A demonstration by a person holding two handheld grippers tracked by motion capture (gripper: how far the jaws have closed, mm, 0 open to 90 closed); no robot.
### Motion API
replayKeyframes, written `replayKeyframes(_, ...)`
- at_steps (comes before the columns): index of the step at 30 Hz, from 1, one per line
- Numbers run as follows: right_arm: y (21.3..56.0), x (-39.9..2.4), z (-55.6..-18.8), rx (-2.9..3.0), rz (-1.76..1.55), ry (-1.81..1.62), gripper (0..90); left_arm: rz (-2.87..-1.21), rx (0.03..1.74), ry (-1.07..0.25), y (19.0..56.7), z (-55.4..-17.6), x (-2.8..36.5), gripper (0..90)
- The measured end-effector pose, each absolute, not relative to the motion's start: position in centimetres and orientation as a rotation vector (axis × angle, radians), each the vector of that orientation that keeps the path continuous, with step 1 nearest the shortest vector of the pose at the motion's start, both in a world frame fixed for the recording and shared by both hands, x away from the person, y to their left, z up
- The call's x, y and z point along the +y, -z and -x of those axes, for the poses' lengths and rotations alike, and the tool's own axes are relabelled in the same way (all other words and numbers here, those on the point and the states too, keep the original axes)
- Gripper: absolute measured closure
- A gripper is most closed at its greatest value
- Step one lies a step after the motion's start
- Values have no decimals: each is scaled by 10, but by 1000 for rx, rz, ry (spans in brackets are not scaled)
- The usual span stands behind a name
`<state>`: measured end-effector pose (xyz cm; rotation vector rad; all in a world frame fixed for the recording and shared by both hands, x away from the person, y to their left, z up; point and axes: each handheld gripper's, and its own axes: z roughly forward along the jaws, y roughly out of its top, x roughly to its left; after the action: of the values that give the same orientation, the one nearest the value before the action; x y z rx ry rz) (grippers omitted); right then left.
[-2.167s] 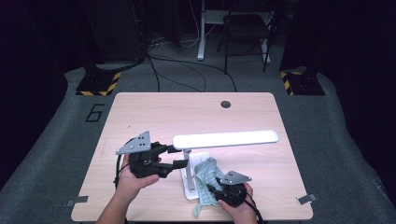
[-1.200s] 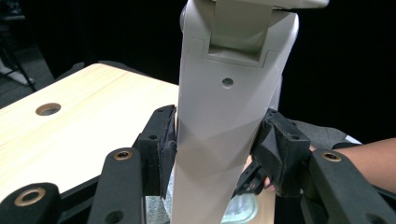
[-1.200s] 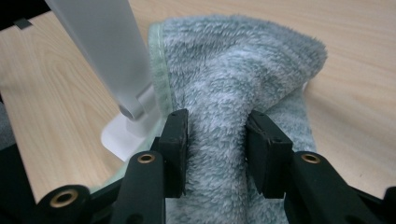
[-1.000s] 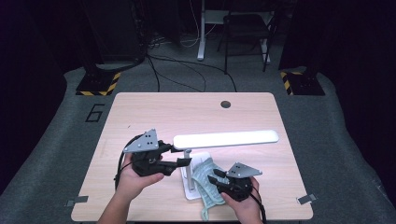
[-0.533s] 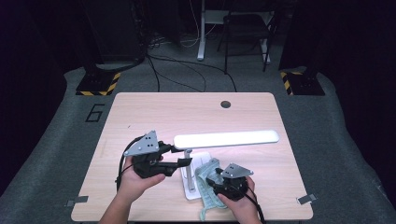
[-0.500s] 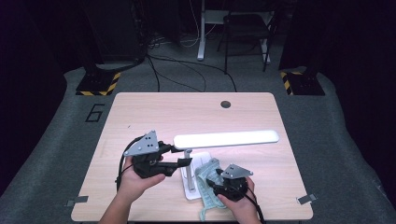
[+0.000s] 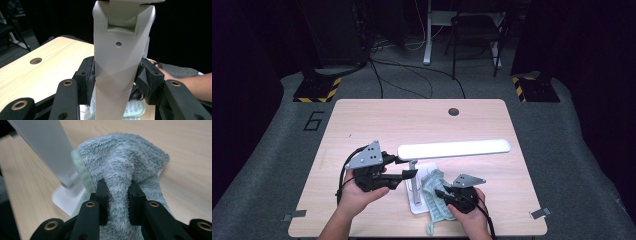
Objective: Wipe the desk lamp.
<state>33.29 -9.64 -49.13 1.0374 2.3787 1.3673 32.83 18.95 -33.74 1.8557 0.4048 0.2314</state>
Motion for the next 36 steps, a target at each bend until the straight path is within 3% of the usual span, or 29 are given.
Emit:
replayKeyframes(7, 440, -101, -325, 2301, -1004, -1586, 749, -1854, 398, -230, 338, -329, 189, 519)
replayKeyframes(12, 428, -90, -324, 2334, -949, -1679, 749, -1850, 401, -225, 338, -329, 188, 519)
replayKeyframes(18, 447, -63, -325, 2378, -945, -1603, 754, -1848, 398, -220, 339, -330, 189, 519)
replayKeyframes(29, 496, -55, -335, 2504, -990, -1403, 761, -1848, 398, -228, 339, -329, 188, 520)
replayKeyframes(36, 507, -60, -339, 2503, -1028, -1448, 764, -1848, 397, -230, 339, -329, 188, 520)
